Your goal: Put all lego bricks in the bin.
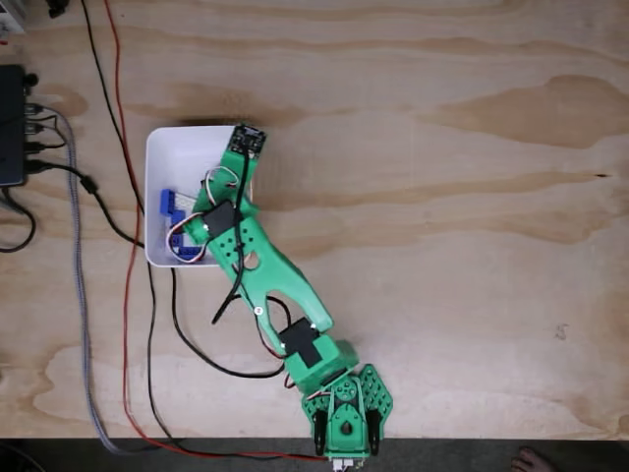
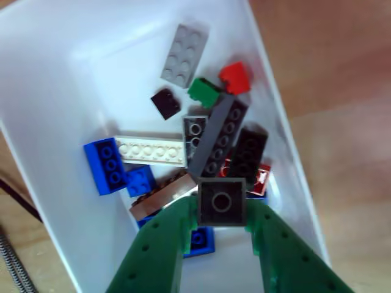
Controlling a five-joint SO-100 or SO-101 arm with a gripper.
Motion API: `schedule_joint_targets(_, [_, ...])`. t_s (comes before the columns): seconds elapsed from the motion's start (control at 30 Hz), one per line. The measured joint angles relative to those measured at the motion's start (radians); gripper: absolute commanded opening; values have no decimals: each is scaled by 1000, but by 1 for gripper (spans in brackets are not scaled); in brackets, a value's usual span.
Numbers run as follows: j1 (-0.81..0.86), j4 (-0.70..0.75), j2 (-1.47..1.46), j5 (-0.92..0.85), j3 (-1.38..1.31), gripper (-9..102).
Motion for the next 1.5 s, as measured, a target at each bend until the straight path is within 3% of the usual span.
schedule_joint_targets(0.07, [-21,0,-29,6,-32,8])
schedule_joint_targets(0.13, [-41,0,-46,9,-38,24])
schedule_joint_targets(0.3, [-25,-6,-48,35,-40,39])
schedule_joint_targets(0.53, [155,-66,130,-18,155,2])
schedule_joint_targets(0.67, [440,-213,466,-259,546,0])
schedule_joint_targets(0.77, [670,-520,747,-588,969,0])
schedule_joint_targets(0.83, [703,-715,956,-796,1273,0])
schedule_joint_targets(0.9, [721,-779,1178,-899,1523,0])
schedule_joint_targets(1.1, [721,-408,1651,-980,1824,0])
schedule_joint_targets(1.27, [686,-143,1864,-979,1859,1])
schedule_joint_targets(1.5, [686,-57,1898,-977,1859,4])
